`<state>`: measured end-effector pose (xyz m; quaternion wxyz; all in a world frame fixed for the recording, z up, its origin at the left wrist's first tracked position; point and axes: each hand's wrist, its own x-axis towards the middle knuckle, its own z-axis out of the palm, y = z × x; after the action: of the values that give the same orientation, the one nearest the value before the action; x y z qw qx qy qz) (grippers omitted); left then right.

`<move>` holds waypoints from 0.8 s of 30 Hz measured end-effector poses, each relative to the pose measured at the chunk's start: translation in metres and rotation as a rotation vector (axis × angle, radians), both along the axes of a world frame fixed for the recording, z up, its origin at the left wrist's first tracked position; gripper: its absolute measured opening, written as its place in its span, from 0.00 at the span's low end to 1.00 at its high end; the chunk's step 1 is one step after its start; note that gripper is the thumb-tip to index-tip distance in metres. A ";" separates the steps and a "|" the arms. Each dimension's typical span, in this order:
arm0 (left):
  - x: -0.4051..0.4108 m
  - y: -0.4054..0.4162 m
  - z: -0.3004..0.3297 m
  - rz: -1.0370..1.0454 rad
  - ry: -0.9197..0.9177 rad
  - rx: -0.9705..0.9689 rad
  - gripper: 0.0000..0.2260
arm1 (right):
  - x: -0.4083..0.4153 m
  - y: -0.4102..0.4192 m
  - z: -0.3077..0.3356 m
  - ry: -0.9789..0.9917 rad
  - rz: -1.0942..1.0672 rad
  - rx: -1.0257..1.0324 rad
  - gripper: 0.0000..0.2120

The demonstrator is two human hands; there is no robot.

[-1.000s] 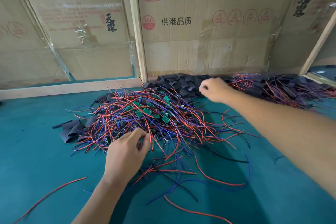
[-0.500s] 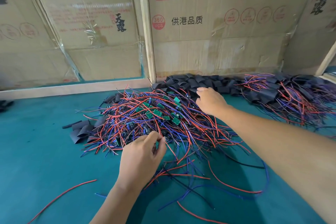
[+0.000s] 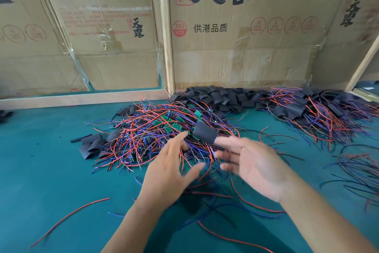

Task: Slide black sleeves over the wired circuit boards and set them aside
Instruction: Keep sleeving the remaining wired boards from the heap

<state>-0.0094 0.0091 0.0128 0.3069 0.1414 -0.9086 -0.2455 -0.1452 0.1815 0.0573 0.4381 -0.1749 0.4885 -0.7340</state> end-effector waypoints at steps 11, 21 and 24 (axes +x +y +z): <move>-0.010 0.029 0.001 -0.162 0.155 0.569 0.04 | 0.015 0.010 -0.025 0.802 -0.216 0.224 0.09; 0.001 0.038 0.014 -0.246 0.042 0.388 0.05 | 0.026 0.006 -0.036 1.573 -0.255 0.261 0.22; 0.004 0.029 0.010 -0.095 0.046 0.314 0.04 | 0.015 0.008 -0.037 1.589 -0.349 0.280 0.19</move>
<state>-0.0056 0.0381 0.0227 0.2897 0.1389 -0.8576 -0.4017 -0.1302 0.1899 0.0199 -0.1407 -0.5074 0.7600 -0.3811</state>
